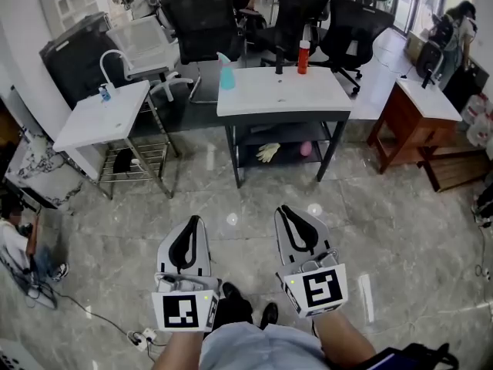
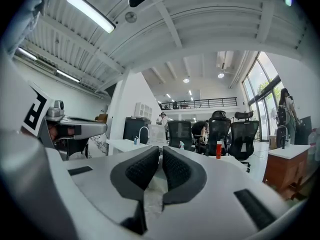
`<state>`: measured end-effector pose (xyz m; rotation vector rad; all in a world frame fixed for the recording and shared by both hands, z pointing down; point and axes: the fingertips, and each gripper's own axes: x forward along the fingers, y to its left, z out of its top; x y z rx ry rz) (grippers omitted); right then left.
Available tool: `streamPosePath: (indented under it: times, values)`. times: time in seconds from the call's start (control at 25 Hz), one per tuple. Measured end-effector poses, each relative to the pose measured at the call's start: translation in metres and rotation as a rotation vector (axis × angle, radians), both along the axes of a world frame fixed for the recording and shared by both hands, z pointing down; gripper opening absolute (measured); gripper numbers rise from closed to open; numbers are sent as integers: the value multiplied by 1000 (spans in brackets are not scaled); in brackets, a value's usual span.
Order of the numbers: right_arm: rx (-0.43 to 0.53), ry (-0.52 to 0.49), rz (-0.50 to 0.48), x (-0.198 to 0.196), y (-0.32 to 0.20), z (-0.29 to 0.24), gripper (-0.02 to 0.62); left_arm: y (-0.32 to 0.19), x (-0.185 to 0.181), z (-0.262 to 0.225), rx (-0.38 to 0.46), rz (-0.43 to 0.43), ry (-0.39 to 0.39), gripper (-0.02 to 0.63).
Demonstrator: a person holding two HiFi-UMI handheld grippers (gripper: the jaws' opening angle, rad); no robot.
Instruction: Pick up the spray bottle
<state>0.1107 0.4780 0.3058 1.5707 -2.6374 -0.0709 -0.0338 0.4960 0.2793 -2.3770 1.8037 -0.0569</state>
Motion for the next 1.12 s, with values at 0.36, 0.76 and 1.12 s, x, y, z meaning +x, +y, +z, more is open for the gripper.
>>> streamPosePath:
  times: [0.36,0.76,1.12]
  values:
    - [-31,15,8,-14,-58,24,49,-52,-34,26,-36,-52,13,18]
    - [-67,33,7,-60,-190,34,49,-188,-80,38,-78,-47,29,18]
    - [13,32,55,-92,-282,-2,44,-286,-109,5,2,14,30,18]
